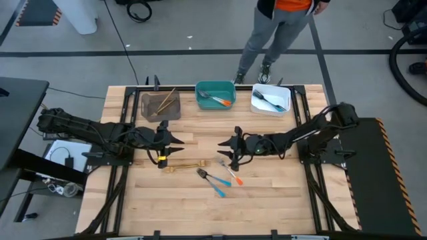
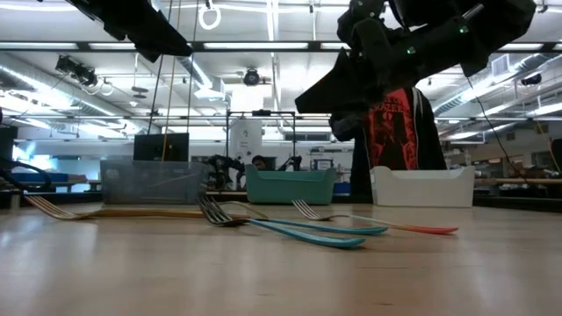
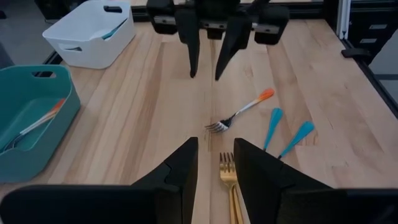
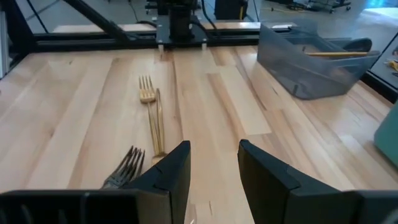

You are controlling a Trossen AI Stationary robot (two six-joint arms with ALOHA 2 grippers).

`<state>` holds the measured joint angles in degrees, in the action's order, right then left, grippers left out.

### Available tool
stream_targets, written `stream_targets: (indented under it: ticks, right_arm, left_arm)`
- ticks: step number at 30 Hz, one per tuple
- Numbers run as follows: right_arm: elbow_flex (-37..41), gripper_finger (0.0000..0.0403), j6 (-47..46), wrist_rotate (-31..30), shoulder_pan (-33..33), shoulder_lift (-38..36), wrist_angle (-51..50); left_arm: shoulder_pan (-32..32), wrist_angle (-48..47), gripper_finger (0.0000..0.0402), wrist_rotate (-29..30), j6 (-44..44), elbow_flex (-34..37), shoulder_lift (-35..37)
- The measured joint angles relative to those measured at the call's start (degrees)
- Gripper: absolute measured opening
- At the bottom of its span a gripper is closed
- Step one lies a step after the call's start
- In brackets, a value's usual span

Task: Sort silverware by color (type)
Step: Put the orange fork into the blue bin

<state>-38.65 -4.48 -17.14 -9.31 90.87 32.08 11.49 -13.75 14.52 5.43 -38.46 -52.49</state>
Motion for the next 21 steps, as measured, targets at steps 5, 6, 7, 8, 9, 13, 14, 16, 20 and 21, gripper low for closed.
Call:
stream_targets:
  ticks: [5, 6, 7, 8, 9, 13, 14, 16, 20, 21]
  right_arm:
    - [-1.7, 0.014, -0.4, 0.2, -0.5, 2.3, -0.2]
    - [-2.3, 0.014, -0.5, 0.2, -0.6, 3.0, 0.0]
    - [-2.5, 0.014, -0.5, 0.2, -0.8, 3.3, 0.1]
    - [-2.8, 0.014, -0.4, 0.2, -0.9, 3.6, -0.1]
    - [-3.4, 0.014, -0.3, 0.2, -0.9, 4.1, -0.1]
    - [-4.5, 0.014, -0.3, 0.2, -1.2, 5.3, 0.0]
    - [-4.6, 0.014, -0.4, 0.3, -1.2, 5.4, 0.2]
    - [-4.7, 0.014, -0.4, 0.3, -1.2, 5.7, -0.2]
    - [-6.6, 0.014, -0.5, 0.3, -1.3, 6.9, -3.4]
    - [-7.4, 0.014, -0.5, 0.3, -1.4, 7.4, -4.3]
  left_arm:
    - [0.0, 0.2, 0.0112, 0.0, 0.0, 0.0, 0.0]
    - [0.0, 0.0, 0.0112, 0.0, 0.0, 0.0, 0.0]
    - [0.0, -0.1, 0.0112, 0.0, 0.0, 0.0, 0.0]
    - [0.0, 0.1, 0.0112, 0.0, 0.0, 0.0, 0.0]
    - [0.0, 0.2, 0.0112, 0.0, 0.0, 0.0, 0.0]
    - [0.0, 0.0, 0.0112, 0.0, 0.0, 0.0, 0.0]
    - [0.0, 0.0, 0.0112, 0.0, 0.0, 0.0, 0.0]
    - [0.0, 0.1, 0.0112, 0.0, 0.0, 0.0, 0.0]
    - [0.0, 0.2, 0.0112, 0.0, 0.0, 0.0, 0.0]
    - [0.0, 0.1, 0.0112, 0.0, 0.0, 0.0, 0.0]
